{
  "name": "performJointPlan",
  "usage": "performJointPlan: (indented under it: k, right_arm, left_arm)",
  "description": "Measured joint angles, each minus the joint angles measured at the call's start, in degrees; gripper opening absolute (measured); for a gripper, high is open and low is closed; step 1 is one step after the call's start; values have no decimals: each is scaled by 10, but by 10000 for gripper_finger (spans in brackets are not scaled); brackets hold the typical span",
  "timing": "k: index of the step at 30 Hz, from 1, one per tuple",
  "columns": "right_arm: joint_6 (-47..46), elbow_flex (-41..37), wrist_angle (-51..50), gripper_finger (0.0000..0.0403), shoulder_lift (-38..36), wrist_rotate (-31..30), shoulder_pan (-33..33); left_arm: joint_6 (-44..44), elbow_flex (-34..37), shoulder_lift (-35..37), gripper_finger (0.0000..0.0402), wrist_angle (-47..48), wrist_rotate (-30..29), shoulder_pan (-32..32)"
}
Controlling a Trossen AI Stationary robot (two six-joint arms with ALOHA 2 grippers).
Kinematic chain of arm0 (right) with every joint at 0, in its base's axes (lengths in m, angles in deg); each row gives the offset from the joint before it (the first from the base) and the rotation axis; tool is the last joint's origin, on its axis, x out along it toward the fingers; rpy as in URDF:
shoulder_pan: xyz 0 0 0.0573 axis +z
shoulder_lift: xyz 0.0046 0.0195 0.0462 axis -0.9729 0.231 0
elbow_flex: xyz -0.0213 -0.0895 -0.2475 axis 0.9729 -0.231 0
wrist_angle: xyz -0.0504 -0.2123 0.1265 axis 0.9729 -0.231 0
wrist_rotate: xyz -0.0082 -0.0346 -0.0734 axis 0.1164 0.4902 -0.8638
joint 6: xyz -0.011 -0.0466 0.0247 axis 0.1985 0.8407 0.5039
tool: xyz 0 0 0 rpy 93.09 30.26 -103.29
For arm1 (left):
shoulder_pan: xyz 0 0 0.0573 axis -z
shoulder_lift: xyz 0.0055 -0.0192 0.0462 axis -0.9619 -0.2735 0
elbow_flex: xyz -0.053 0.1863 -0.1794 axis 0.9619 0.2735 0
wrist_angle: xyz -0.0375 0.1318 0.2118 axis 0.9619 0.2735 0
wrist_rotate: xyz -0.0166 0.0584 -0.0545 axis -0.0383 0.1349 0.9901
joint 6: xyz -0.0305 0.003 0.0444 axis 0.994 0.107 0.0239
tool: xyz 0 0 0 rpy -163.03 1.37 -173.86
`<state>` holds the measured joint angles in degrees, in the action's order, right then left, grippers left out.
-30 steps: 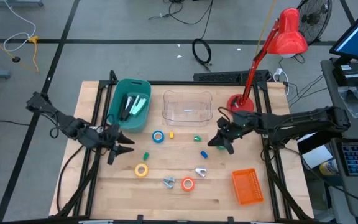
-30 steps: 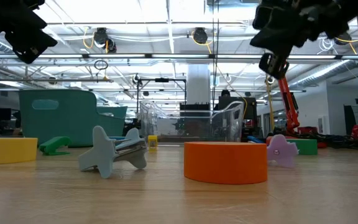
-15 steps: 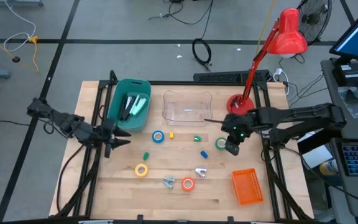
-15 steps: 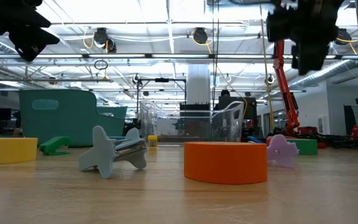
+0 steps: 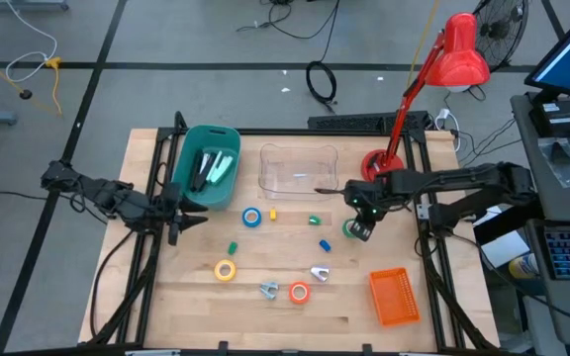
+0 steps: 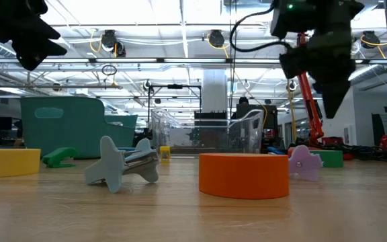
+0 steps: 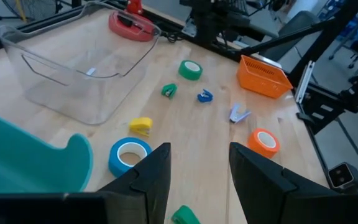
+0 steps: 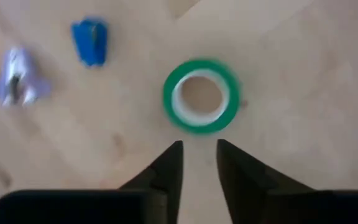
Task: Pick and place Stapler, Stapler remover, tape
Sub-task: Put the green tape into the transparent bin
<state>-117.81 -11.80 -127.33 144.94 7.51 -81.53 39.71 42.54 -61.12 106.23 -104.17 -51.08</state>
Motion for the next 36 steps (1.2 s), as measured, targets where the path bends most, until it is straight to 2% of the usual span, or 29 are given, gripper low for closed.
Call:
performJointPlan:
  k: [4, 8, 13, 21, 25, 36]
  right_arm:
    - [-33, -2, 14, 135, 8, -28, -5]
    - [-79, -26, 59, 148, 8, -51, -5]
    - [-123, -74, 89, 144, 8, -29, -3]
    - [-158, -133, 174, 141, 8, -37, -4]
    - [-167, -141, 173, 139, 8, -60, -4]
    - [-184, -156, 191, 145, 17, -59, -4]
  left_arm:
    - [0, 0, 0, 163, 0, 0, 0]
    - [0, 0, 0, 163, 0, 0, 0]
    - [0, 0, 0, 163, 5, 0, 0]
    - [7, 0, 0, 163, 6, 0, 0]
    - [13, 0, 0, 163, 9, 0, 0]
    - [15, 0, 0, 163, 8, 1, 0]
